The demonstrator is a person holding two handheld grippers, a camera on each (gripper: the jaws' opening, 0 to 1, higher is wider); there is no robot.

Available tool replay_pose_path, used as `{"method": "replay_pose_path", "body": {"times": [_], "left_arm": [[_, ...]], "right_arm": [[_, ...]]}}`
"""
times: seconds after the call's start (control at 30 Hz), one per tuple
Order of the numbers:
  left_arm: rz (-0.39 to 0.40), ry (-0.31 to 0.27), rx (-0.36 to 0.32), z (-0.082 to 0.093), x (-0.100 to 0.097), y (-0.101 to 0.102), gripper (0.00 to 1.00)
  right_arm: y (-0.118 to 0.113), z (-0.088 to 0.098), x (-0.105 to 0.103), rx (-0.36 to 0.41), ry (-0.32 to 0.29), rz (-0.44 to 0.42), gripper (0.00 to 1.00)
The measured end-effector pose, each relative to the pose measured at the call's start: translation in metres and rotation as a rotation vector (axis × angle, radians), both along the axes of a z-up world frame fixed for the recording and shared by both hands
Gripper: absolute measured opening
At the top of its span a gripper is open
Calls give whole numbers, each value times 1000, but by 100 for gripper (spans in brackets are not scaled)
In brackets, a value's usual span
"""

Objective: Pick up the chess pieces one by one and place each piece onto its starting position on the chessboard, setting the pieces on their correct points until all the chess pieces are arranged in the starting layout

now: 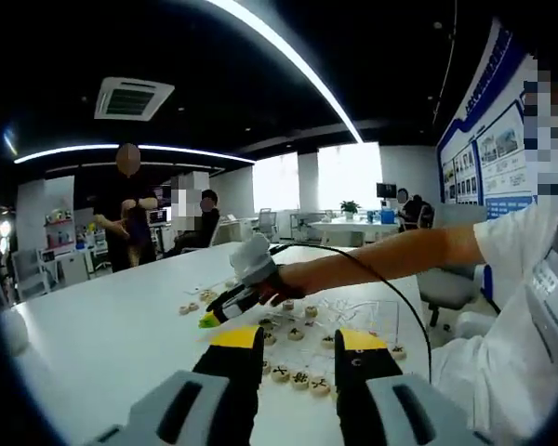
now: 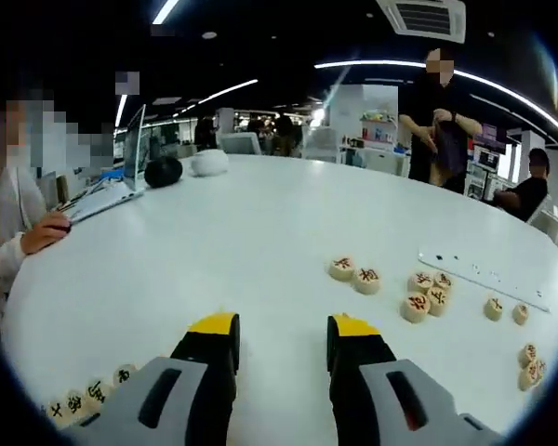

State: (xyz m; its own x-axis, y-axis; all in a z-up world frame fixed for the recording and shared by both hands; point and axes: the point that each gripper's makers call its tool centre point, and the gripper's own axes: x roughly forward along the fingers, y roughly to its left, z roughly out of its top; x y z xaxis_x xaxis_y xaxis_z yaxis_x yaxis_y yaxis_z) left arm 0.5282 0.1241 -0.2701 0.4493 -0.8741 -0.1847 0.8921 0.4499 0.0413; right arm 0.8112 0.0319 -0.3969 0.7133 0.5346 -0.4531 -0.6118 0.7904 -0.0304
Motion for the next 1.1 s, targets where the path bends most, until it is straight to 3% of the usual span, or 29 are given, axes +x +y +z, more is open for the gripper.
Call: {"method": "replay_pose_path", "body": {"times": [0.27, 0.4, 0.6, 0.7, 0.77, 0.83, 0.93, 1.1], "left_arm": [[5, -5, -12, 3, 0, 5, 32], [9, -3, -16, 3, 2, 7, 32], [27, 10, 5, -4, 8, 8, 32], [84, 16, 52, -13, 18, 15, 32], [105, 18, 66, -17, 23, 18, 32], [131, 23, 80, -20, 28, 23, 32], [199, 21, 107, -24, 41, 33, 32], [191, 26, 102, -25, 40, 32, 32]], "right_arm": [[3, -9, 29, -18, 2, -58, 39], [2, -11, 55, -21, -3, -107, 39], [2, -10, 71, -19, -1, -149, 39], [1, -9, 81, -33, -13, -169, 36], [0, -7, 88, -48, -23, -181, 28], [0, -7, 84, -94, -47, -179, 19], [6, -6, 79, -94, -52, -166, 19], [10, -3, 70, -89, -35, -134, 19]]}}
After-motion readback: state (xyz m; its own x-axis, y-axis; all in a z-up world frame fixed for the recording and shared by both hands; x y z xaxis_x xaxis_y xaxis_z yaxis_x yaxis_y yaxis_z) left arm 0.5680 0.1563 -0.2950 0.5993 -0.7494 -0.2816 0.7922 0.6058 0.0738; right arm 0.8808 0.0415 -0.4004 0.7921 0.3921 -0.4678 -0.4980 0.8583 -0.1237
